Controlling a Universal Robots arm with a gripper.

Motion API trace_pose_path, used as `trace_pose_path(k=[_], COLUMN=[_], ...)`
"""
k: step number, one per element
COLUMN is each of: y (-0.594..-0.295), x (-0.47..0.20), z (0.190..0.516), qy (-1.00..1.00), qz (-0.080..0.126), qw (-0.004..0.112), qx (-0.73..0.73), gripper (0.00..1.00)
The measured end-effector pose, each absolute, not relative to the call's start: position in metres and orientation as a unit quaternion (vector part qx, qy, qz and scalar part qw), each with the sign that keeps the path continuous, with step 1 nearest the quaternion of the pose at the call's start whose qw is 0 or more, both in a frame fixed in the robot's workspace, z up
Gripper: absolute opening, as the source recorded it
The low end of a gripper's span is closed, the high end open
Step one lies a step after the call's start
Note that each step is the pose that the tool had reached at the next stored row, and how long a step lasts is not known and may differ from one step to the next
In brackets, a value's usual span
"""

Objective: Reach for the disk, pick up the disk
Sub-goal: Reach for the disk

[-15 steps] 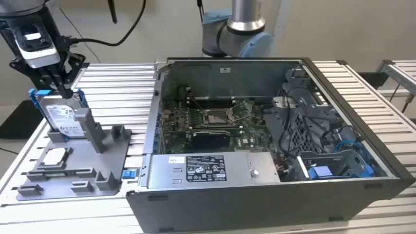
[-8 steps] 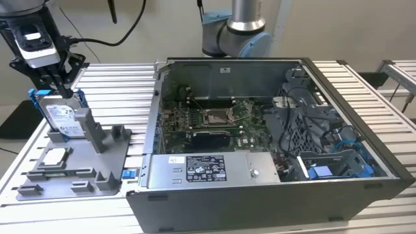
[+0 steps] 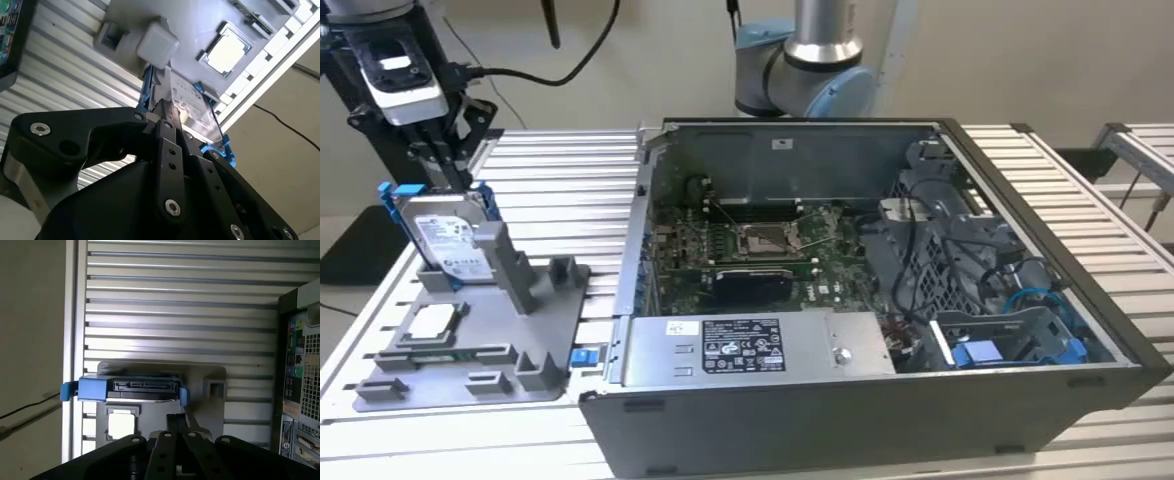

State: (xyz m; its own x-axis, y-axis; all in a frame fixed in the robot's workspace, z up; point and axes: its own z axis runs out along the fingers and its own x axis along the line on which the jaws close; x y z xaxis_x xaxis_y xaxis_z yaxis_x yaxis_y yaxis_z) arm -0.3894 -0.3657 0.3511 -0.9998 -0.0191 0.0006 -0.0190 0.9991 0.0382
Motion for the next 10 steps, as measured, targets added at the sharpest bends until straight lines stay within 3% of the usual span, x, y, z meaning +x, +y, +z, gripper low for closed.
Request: trace_pose_path(k=[10], y=[-0.346], x=[-0.425], z=[0.351], qy=[-1.0], qz=[-0.019], qw=[0.0], qx=[0.01], gripper=[0.0])
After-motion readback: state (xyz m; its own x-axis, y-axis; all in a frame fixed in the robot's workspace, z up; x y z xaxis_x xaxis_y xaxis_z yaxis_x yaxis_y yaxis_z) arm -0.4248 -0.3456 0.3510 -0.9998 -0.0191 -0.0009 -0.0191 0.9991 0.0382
